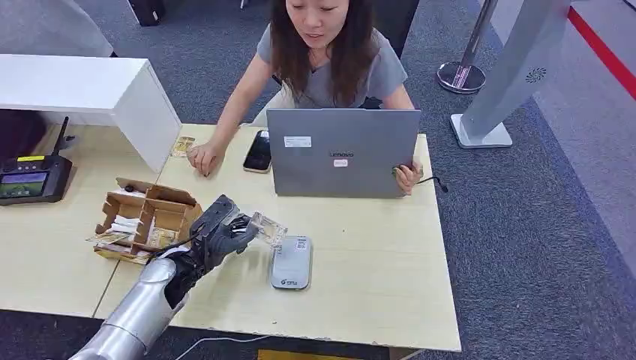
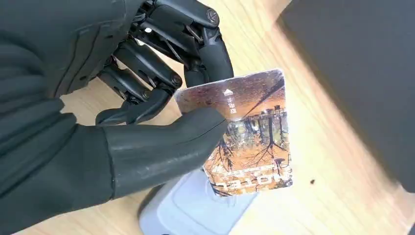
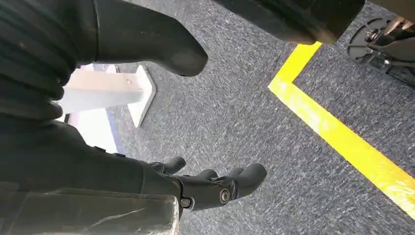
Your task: Pass the card to the sensor for recognition and then transmit it.
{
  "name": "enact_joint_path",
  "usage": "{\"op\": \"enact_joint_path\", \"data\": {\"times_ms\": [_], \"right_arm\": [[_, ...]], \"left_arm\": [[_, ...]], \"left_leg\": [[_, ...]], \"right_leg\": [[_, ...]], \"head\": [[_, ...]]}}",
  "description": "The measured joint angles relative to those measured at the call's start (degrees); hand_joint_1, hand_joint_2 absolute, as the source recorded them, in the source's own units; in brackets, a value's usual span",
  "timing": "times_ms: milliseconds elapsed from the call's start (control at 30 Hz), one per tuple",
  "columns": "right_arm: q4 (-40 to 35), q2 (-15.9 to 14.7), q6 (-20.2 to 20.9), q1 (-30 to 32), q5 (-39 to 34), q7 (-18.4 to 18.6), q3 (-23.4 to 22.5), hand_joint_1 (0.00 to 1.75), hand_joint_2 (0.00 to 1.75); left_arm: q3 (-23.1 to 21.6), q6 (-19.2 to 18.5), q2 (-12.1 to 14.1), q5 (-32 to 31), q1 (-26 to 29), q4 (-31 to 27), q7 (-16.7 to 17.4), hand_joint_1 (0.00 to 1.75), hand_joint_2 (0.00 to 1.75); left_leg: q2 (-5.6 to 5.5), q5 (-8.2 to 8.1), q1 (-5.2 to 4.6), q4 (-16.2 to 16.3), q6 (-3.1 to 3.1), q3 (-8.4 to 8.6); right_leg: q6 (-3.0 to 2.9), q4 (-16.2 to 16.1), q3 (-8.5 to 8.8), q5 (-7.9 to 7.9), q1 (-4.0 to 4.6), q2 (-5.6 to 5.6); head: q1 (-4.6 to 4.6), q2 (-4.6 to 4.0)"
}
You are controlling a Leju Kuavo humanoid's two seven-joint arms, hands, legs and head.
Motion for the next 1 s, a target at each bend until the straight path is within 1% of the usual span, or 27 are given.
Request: {"op": "enact_joint_path", "data": {"times_ms": [333,500,733,1000], "right_arm": [[0.0,0.0,0.0,-0.2,0.0,0.0,0.5,0.0,1.75],[0.0,0.0,0.2,-0.2,0.0,0.1,0.9,0.0,1.75],[0.0,0.0,0.2,-0.2,0.0,0.4,1.6,0.0,1.75],[0.0,0.2,0.5,-0.2,0.0,0.6,2.0,0.0,1.75]], "left_arm": [[-1.3,-0.6,0.8,0.2,-0.2,1.5,0.5,1.75,1.75],[-1.8,-1.9,1.1,1.3,-0.4,2.1,1.0,1.75,1.75],[-3.0,-1.9,1.5,1.4,-0.8,3.2,1.2,1.75,1.75],[-4.6,-1.8,1.6,0.8,-1.8,4.5,2.2,1.75,1.75]], "left_leg": [[0.0,0.0,0.0,0.0,0.0,0.0],[0.0,0.0,0.0,0.0,0.0,0.0],[0.0,0.0,0.0,0.0,0.0,0.0],[-0.01,0.0,0.0,0.0,0.0,0.0]], "right_leg": [[0.0,0.0,0.0,0.0,0.0,-0.01],[0.0,0.0,0.0,0.0,0.0,0.0],[0.0,0.0,0.0,0.0,0.0,-0.01],[0.0,0.0,0.0,0.0,0.0,-0.01]], "head": [[0.0,0.0],[0.0,0.0],[0.0,0.0],[0.02,0.0]]}}
